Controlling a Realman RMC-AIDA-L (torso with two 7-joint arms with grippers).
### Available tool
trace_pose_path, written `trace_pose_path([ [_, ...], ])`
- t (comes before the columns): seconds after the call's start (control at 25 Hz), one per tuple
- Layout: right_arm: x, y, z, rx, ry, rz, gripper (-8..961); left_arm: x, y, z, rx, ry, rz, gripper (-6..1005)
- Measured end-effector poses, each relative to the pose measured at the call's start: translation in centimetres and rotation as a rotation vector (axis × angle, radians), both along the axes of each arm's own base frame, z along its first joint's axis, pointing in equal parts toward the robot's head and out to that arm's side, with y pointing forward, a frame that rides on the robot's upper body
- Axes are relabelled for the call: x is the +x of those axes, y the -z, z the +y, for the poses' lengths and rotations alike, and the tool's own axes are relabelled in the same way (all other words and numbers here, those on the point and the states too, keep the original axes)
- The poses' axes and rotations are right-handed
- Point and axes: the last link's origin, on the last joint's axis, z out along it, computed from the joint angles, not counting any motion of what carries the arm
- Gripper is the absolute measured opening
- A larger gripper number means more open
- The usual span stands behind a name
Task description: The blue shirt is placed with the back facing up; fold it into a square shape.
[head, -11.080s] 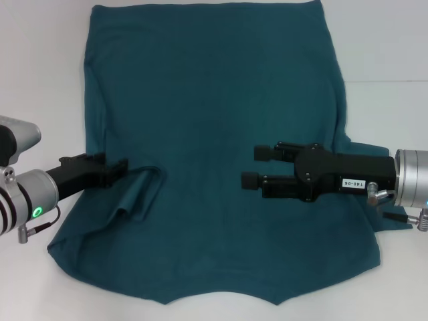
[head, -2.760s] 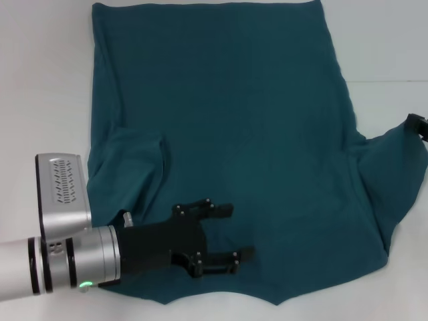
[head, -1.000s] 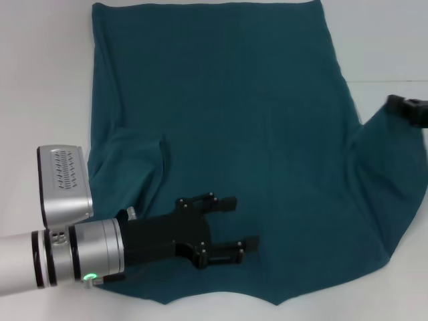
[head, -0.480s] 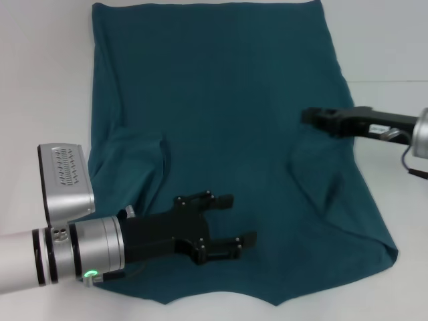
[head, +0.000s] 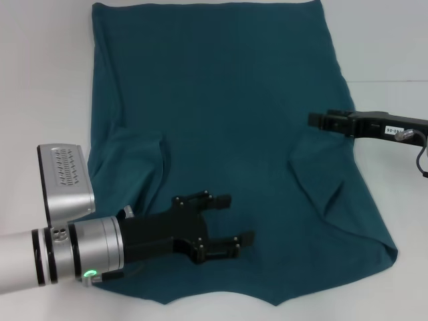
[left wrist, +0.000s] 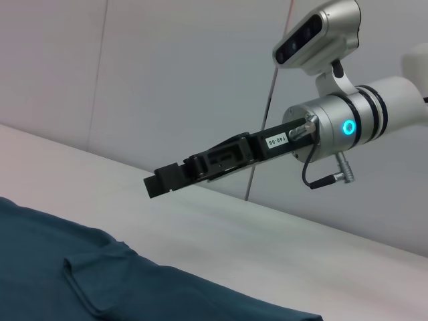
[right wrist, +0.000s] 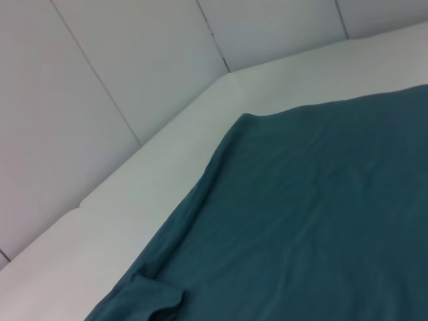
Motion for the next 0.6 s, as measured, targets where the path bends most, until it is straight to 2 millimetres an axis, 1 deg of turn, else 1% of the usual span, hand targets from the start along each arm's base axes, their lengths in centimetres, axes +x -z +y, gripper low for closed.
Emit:
trace_pose_path([
  [0.36, 1.9, -0.4, -0.6, -0.078, 0.129, -0.033, 777, 0.1, 0.0, 0.0, -0.001, 0.003, -0.002, 832],
  [0.6, 3.0, -0.7, -1.1, -0.121, 0.198, -0.056, 775, 0.1, 0.0, 0.0, -0.001, 0.003, -0.002, 833],
])
